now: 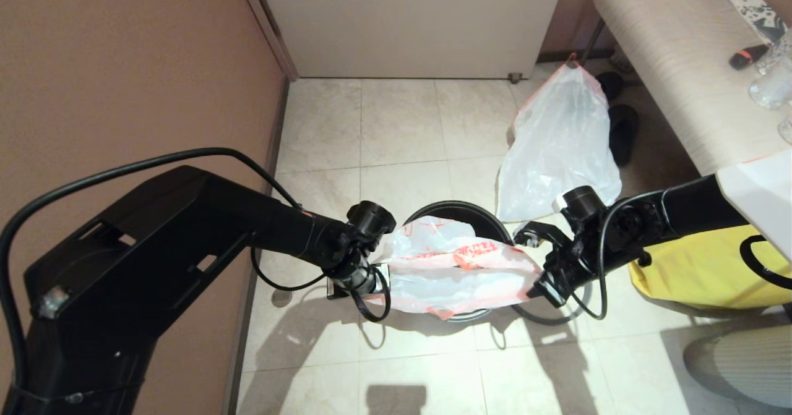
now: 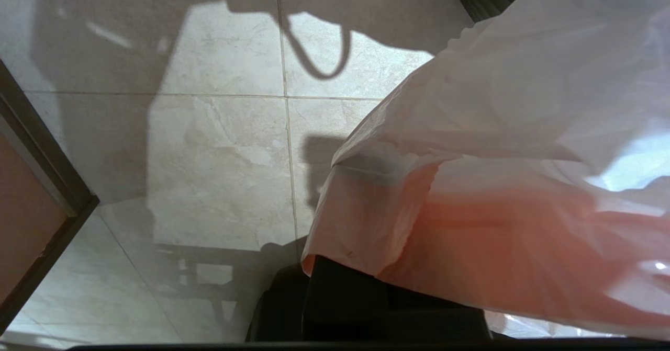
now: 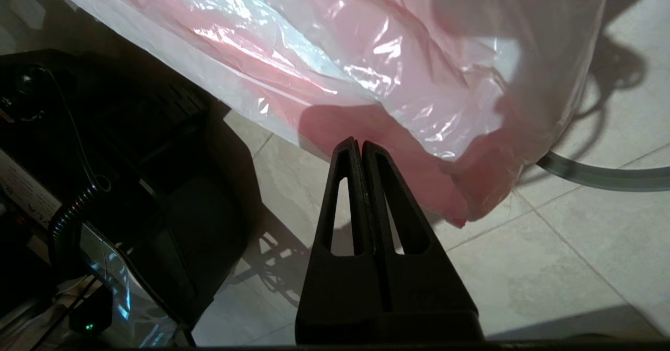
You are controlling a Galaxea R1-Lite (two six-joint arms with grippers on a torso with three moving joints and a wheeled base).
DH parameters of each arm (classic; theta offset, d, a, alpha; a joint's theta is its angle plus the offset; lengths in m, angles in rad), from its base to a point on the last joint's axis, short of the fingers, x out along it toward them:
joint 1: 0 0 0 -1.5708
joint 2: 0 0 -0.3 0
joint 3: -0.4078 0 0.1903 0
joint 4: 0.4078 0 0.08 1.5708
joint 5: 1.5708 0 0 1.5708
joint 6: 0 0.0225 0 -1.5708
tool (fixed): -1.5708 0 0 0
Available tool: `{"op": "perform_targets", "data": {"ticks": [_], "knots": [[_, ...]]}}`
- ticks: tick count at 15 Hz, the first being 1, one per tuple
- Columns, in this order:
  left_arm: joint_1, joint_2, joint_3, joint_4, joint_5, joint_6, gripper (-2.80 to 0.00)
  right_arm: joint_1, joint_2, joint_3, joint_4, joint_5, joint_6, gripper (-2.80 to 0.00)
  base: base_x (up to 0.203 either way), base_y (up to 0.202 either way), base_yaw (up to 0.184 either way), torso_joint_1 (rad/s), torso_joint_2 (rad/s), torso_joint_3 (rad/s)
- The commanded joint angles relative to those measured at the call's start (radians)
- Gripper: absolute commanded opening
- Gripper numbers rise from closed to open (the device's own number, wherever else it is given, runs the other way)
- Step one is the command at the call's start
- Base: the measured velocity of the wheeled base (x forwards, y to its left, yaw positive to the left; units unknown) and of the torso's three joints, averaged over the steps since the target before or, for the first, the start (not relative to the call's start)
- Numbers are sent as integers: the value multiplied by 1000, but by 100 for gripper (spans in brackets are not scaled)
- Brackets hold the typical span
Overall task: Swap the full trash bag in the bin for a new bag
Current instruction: Put the new garbage bag on the trash can
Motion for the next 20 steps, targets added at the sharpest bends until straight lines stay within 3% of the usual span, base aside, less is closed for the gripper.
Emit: {"op": "perform_targets", "data": {"ticks": [1,9,13,17,20], "knots": [[2,7,7,-3,2,-4,-280,0,19,-10,3,-9,-8,-280,0,0,0,0,0,0],[7,42,13,-43,2,-4,-280,-2,54,-64,-11,64,26,-280,0,0,0,0,0,0],[6,47,25,-73,3,-4,-280,-2,92,-67,-154,64,107,-280,0,0,0,0,0,0],[6,49,35,-76,2,-4,-280,2,87,-39,-75,13,30,-280,0,0,0,0,0,0],[25,71,42,-95,4,-4,-280,5,120,-49,-66,0,25,-280,0,0,0,0,0,0]]}}
